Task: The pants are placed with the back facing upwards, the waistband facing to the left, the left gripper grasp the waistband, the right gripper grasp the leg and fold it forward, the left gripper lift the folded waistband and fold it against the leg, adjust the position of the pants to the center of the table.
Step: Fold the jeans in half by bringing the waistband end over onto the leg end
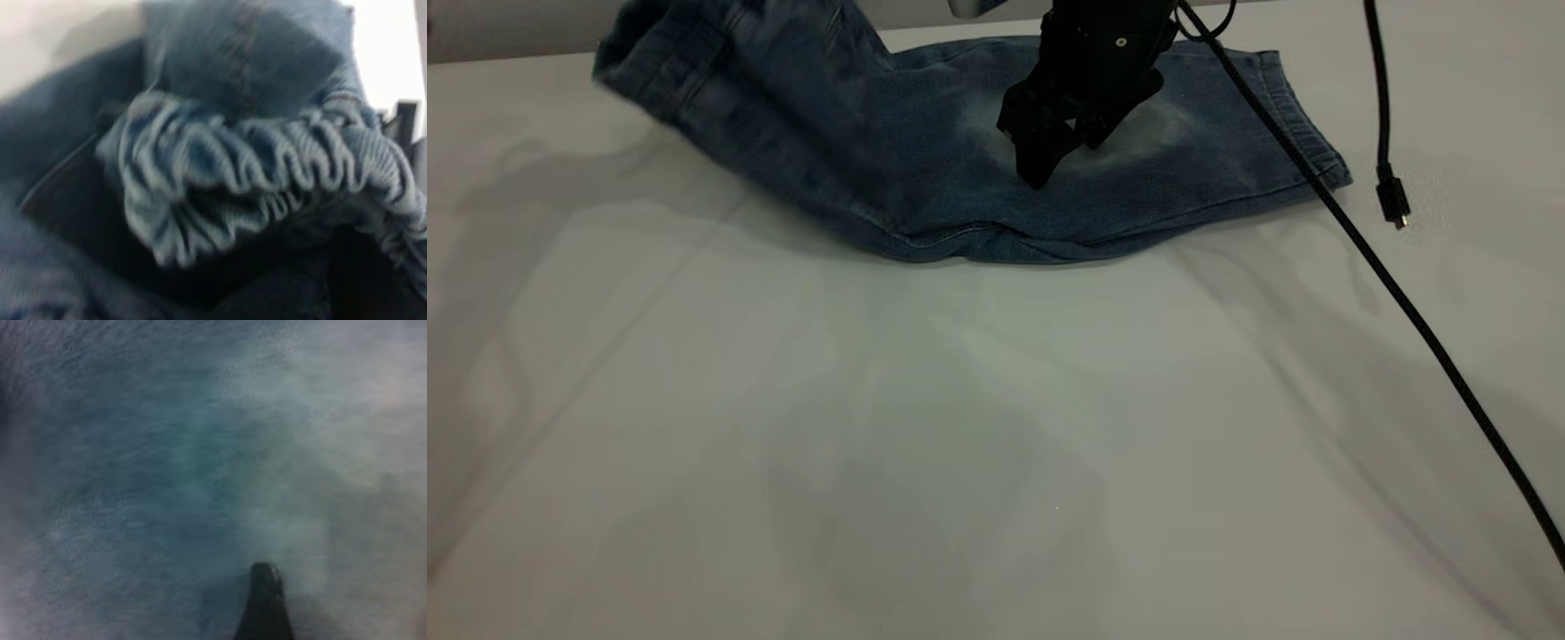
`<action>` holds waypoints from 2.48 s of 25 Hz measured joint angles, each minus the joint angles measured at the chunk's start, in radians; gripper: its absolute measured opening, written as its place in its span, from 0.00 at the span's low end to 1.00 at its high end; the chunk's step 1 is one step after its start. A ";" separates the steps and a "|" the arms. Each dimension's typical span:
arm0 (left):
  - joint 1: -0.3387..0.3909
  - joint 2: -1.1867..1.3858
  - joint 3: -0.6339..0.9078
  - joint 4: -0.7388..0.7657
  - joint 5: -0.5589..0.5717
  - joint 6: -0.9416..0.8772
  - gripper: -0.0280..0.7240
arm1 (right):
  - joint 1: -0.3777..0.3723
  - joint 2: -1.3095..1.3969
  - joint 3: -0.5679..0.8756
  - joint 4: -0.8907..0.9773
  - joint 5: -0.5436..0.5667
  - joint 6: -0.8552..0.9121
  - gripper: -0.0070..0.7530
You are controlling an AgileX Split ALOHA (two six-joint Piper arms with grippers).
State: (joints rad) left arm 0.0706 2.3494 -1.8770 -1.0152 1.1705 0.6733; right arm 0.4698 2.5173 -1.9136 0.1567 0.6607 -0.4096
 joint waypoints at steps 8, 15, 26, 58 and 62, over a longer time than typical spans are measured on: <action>-0.125 0.000 -0.162 -0.001 0.007 -0.033 0.14 | 0.020 0.000 -0.084 0.064 0.121 0.001 0.63; -0.145 0.000 -0.251 0.001 0.014 -0.062 0.14 | -0.022 -0.003 -0.307 0.021 0.318 0.016 0.60; -0.182 0.000 -0.251 -0.003 0.021 -0.065 0.14 | -0.217 0.030 -0.388 0.002 0.420 0.122 0.60; -0.387 0.004 -0.340 0.128 -0.137 -0.061 0.14 | -0.328 0.135 -0.709 0.019 0.565 0.197 0.59; -0.419 0.028 -0.340 0.128 -0.199 -0.061 0.14 | -0.397 0.135 -0.808 0.021 0.564 0.226 0.59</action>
State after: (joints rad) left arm -0.3483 2.3772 -2.2175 -0.8871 0.9717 0.6124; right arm 0.0729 2.6524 -2.7213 0.1779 1.2245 -0.1831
